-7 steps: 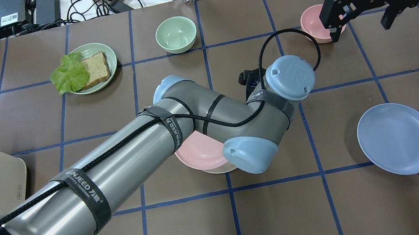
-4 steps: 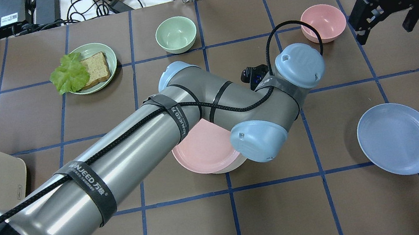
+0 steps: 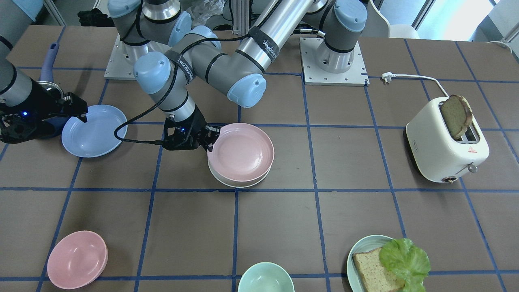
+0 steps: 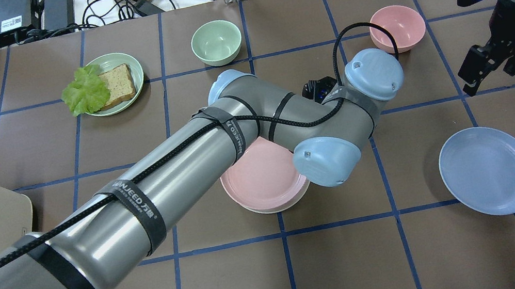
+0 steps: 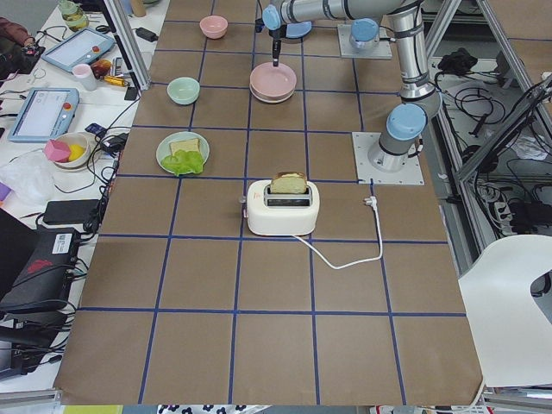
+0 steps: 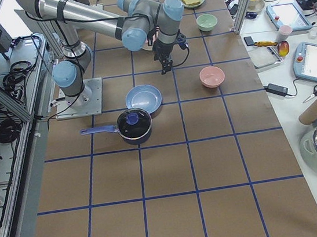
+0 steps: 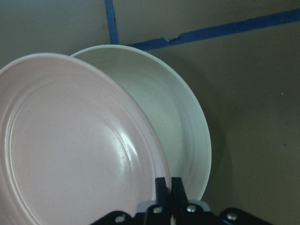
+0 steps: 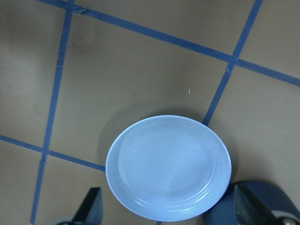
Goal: Stack three plates with pink and blue
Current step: 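Lower the right gripper to the light blue plate's rim and grasp it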
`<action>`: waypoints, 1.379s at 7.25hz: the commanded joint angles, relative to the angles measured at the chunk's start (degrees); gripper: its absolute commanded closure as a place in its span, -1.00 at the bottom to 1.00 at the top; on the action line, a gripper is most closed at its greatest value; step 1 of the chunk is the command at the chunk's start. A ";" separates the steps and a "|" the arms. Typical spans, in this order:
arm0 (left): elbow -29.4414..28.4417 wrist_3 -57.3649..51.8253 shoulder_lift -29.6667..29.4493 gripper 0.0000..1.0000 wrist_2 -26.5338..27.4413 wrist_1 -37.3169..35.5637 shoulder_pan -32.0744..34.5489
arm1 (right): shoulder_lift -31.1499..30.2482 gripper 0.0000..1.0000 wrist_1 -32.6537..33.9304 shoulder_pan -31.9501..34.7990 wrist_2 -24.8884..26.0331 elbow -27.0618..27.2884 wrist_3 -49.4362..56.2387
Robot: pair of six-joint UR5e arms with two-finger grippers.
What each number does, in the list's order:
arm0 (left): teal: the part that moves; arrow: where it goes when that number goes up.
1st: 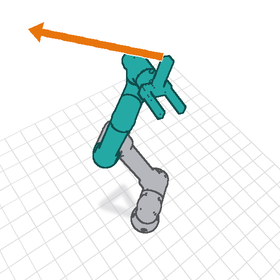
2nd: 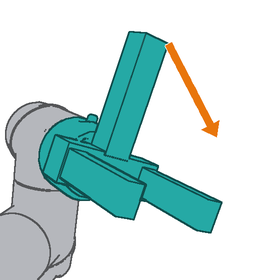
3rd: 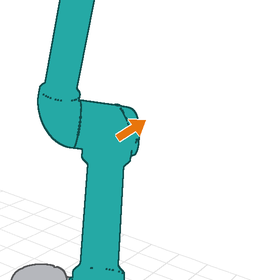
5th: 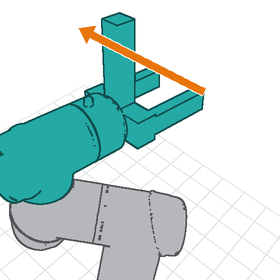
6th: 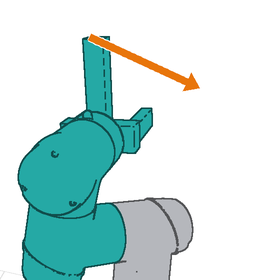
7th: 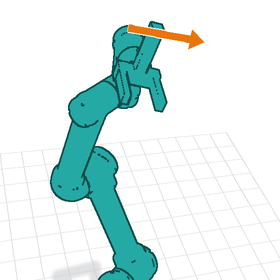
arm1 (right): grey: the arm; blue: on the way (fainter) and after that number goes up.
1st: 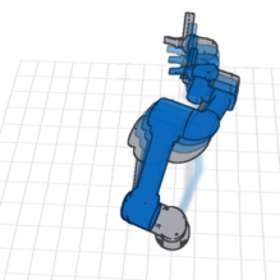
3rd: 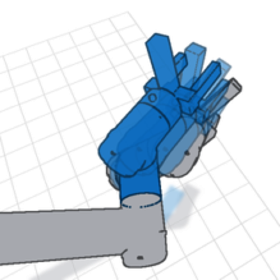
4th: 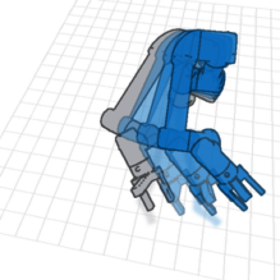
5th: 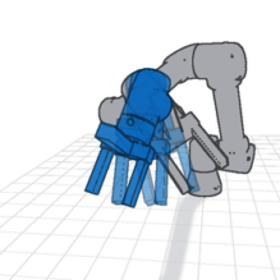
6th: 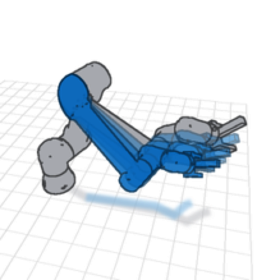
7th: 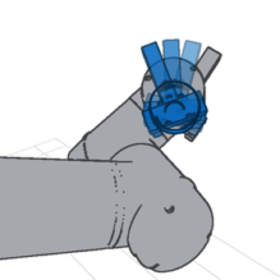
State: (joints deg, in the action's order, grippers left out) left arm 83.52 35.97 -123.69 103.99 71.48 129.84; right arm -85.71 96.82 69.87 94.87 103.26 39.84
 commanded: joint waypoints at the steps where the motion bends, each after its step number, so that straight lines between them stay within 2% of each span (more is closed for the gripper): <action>1: -1.61 0.33 -1.98 1.00 0.07 0.50 0.06 | 1.07 -1.00 13.51 -4.45 2.86 9.46 12.58; 2: -1.26 0.33 -2.17 1.00 0.16 0.59 0.06 | 3.60 -1.00 20.27 -8.14 2.51 12.81 16.72; 3: -1.25 0.33 -1.99 1.00 0.34 1.11 -0.02 | 6.15 -1.00 24.26 -10.35 2.33 14.93 18.24; 5: -1.34 0.41 -2.17 1.00 0.08 1.47 -0.02 | 7.14 -0.82 24.38 -12.04 2.24 16.88 21.59; 7: -1.34 1.03 -2.17 1.00 -0.54 1.47 -0.02 | 8.10 -0.36 29.71 -12.74 2.24 19.25 23.69; 8: -1.17 1.12 -2.25 1.00 -0.54 1.47 -0.02 | 9.24 -0.30 31.57 -12.92 2.24 19.52 25.10; 9: -1.08 1.12 -2.25 1.00 -0.54 1.56 -0.02 | 10.29 -0.11 32.29 -13.79 2.16 19.52 26.07; 10: -1.08 1.12 -2.08 1.00 -0.11 2.43 -0.02 | 10.39 0.23 32.47 -14.15 2.24 19.43 25.64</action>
State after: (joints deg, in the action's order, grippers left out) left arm 82.39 37.07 -125.89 103.56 73.23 129.81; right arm -75.90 128.55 56.31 97.08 122.67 65.26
